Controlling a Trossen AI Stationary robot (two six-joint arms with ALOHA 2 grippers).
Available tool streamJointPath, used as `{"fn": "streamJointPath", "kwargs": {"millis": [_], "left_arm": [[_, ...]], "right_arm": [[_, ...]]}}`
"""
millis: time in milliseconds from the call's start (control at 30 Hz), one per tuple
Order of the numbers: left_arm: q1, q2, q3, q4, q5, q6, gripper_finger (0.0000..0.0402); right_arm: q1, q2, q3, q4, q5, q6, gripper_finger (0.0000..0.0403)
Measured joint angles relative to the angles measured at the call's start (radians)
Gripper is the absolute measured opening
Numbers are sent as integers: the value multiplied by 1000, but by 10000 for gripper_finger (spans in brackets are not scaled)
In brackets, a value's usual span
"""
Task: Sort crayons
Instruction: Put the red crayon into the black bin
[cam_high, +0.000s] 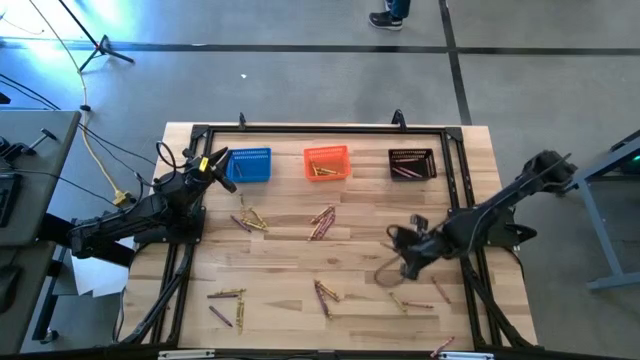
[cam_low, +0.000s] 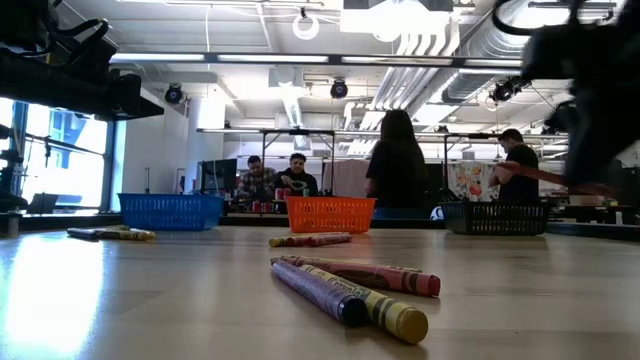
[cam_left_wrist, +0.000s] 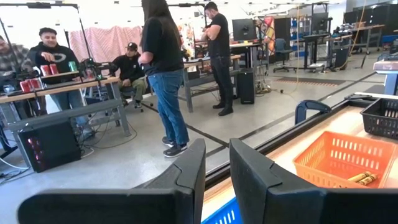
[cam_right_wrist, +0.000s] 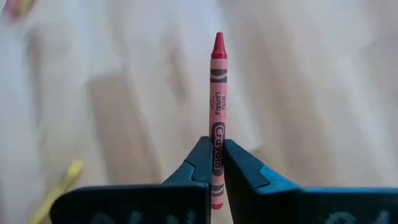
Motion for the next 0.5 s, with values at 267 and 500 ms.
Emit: {"fn": "streamJointPath", "kwargs": {"millis": [267,500], "left_arm": [[0,0,0,0,0,0,60],[0,0,0,0,0,0,60]], "right_arm": [[-214,-95,2,-4,105,-93,8],[-435,-132,2,-4,140,-160,8]]}}
